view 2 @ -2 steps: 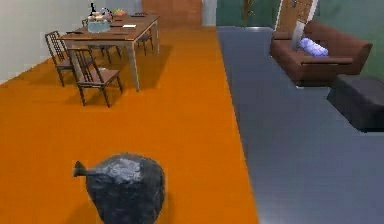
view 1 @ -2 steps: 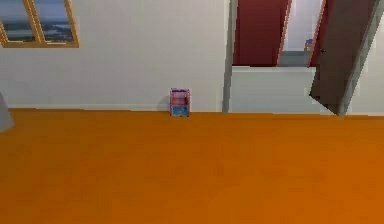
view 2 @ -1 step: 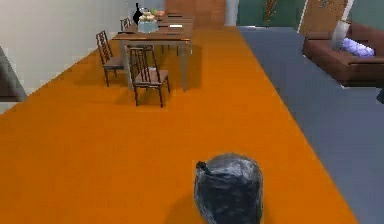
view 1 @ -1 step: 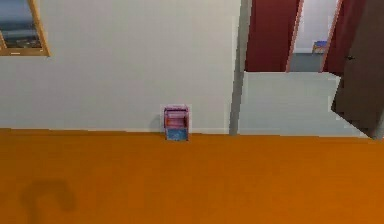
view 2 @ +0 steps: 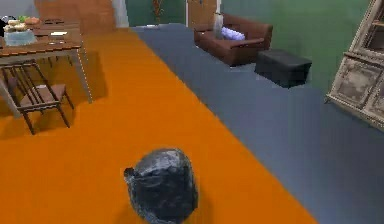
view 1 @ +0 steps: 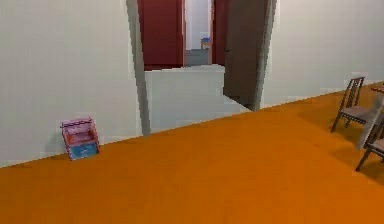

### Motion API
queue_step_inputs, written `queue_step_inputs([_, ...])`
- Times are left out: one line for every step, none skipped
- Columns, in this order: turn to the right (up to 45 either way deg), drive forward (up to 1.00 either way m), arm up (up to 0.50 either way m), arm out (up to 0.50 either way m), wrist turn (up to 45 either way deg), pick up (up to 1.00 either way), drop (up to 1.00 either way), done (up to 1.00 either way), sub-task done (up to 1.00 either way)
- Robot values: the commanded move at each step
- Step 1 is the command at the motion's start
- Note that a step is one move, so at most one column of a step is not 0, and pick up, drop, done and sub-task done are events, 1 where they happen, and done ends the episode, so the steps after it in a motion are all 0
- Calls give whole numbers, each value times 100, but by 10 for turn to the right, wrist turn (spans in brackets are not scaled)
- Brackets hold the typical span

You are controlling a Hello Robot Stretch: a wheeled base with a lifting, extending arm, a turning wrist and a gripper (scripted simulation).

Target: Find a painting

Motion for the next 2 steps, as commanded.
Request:
queue_step_inputs([0,100,0,0,0,0,0,0,0])
queue_step_inputs([0,100,0,0,0,0,0,0,0])
